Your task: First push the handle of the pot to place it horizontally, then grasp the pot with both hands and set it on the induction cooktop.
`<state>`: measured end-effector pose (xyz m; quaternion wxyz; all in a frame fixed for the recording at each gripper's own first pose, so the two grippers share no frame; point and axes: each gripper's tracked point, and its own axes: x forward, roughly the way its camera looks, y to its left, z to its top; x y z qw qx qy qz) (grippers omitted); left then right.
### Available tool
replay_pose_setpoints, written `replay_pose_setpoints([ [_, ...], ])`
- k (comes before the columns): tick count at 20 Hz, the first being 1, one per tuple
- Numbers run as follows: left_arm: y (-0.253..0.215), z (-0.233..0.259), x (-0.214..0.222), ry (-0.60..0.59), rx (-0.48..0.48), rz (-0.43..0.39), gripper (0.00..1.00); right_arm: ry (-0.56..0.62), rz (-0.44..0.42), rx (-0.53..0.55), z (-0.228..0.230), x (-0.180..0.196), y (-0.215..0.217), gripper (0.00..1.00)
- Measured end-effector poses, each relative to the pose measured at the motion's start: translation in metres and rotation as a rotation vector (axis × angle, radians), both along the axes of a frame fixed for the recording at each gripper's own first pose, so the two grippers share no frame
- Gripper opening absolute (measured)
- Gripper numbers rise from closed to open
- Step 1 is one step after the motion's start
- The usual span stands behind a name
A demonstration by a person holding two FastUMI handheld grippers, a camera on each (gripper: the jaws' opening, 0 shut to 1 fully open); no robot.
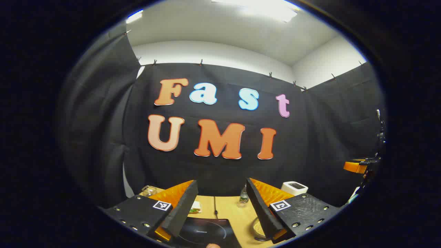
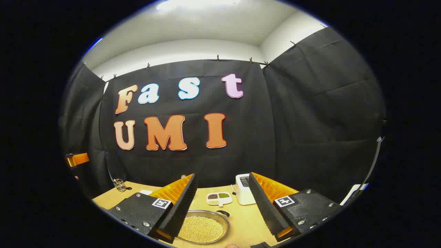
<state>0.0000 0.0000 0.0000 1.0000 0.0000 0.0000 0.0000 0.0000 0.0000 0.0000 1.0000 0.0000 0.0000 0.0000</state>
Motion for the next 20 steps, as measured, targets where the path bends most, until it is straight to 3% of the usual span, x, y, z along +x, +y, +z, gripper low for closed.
replay_pose_setpoints([
  [4,0.047,0.010,-0.018,-0.023,0.005,0.091,0.89,0.000,0.041,-0.013,0.011,-0.004,0.029,0.93],
  [8,0.057,0.016,-0.024,-0.029,0.011,0.103,0.87,0.010,0.078,-0.004,0.014,-0.006,0.044,0.93],
  [9,0.058,0.016,-0.023,-0.030,0.011,0.106,0.87,0.011,0.076,-0.005,0.015,-0.005,0.043,0.98],
  [10,0.058,0.016,-0.023,-0.029,0.006,0.108,0.88,0.011,0.071,-0.006,0.016,-0.005,0.042,0.93],
  [20,0.057,0.012,-0.026,-0.006,-0.010,0.094,0.88,0.009,0.034,0.022,0.023,-0.012,0.022,0.93],
])
